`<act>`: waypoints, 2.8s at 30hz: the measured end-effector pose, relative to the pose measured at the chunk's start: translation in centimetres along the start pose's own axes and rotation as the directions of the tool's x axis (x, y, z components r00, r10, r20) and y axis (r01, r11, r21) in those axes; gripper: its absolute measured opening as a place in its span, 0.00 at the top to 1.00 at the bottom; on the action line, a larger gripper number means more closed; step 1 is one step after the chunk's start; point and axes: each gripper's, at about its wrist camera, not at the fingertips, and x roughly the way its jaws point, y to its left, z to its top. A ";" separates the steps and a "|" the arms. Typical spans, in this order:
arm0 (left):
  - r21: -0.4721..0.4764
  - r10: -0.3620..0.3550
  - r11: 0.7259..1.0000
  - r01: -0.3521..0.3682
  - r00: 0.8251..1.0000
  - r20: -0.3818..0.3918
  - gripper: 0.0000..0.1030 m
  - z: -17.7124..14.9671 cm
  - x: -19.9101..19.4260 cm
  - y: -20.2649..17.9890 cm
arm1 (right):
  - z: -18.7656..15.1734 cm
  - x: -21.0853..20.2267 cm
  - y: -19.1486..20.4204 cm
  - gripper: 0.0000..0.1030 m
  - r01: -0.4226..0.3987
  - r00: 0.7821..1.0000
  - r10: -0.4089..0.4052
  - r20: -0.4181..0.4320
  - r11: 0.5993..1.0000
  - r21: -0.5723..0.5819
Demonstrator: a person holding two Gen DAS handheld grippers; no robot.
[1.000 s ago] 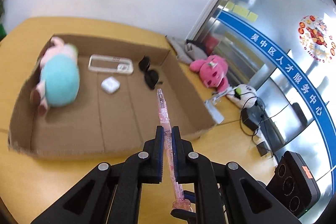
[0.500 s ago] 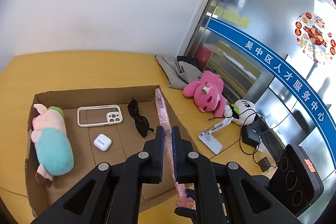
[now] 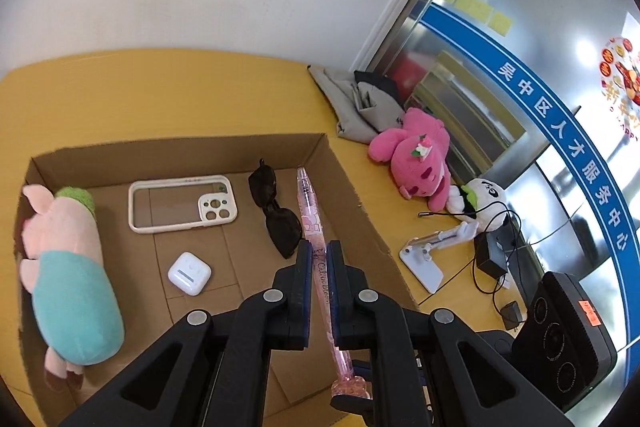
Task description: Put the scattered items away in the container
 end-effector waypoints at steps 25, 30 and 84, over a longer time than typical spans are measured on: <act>-0.191 -0.008 0.979 -0.075 0.917 -0.399 0.94 -2.4 16.4 6.1 | -3.2 9.9 -8.6 0.82 0.070 0.910 0.042 -0.412 0.965 0.253; -0.165 -0.007 0.984 -0.070 0.903 -0.430 0.94 -2.6 17.1 6.1 | -4.1 10.6 -9.1 0.83 0.098 0.892 0.031 -0.452 0.960 0.261; -0.024 0.548 0.801 -0.598 0.718 0.428 0.00 -20.2 -6.0 8.7 | -11.7 1.9 2.4 0.05 0.520 0.816 -0.528 0.234 0.848 0.098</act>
